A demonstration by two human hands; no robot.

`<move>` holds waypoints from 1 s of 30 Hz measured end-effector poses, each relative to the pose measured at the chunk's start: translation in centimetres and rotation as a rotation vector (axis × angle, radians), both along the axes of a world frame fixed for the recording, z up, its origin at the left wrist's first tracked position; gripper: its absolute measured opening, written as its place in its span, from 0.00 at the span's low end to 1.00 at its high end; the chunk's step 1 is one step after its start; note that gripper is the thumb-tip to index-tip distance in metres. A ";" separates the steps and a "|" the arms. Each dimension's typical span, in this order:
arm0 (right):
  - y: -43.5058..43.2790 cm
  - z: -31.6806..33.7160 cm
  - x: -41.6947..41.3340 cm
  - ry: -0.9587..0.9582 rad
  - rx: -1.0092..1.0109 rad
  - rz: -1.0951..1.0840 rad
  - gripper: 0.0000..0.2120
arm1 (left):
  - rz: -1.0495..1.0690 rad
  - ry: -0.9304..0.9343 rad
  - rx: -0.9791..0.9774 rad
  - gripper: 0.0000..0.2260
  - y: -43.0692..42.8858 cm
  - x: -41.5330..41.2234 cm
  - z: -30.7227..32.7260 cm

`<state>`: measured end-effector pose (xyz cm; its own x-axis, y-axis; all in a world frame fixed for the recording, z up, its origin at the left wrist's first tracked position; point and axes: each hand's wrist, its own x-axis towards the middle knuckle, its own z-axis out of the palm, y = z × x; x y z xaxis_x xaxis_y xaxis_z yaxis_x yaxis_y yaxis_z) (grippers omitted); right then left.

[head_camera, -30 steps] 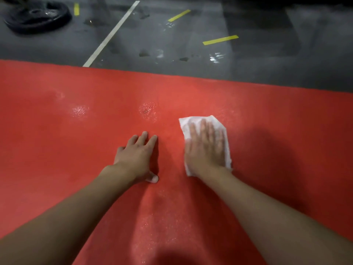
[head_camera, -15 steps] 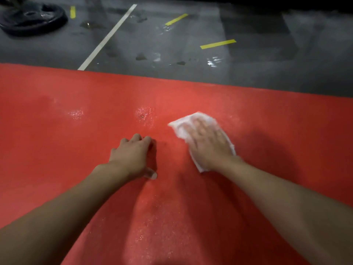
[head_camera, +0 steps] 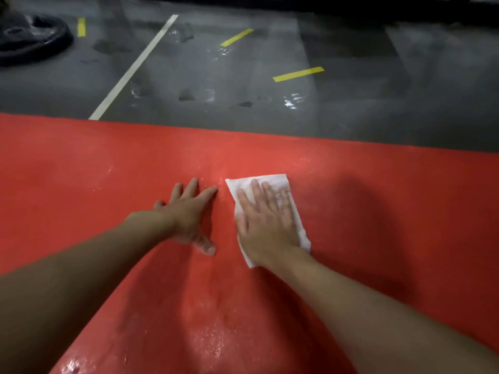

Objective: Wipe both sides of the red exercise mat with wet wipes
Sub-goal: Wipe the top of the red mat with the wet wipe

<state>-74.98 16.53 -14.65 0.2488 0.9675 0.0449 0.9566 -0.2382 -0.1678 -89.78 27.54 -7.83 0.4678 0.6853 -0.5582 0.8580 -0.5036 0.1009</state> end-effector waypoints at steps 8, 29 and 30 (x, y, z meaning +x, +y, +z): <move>2.6 0.5 1.3 0.008 -0.107 -0.168 0.29 | 0.180 0.005 -0.036 0.60 1.8 2.3 -0.6; 13.3 0.4 8.1 -0.025 -0.056 -0.288 0.29 | 0.272 0.043 -0.126 0.60 2.0 2.7 0.2; 13.4 0.5 8.0 -0.021 -0.059 -0.298 0.29 | 0.279 0.039 -0.127 0.60 1.8 2.8 0.2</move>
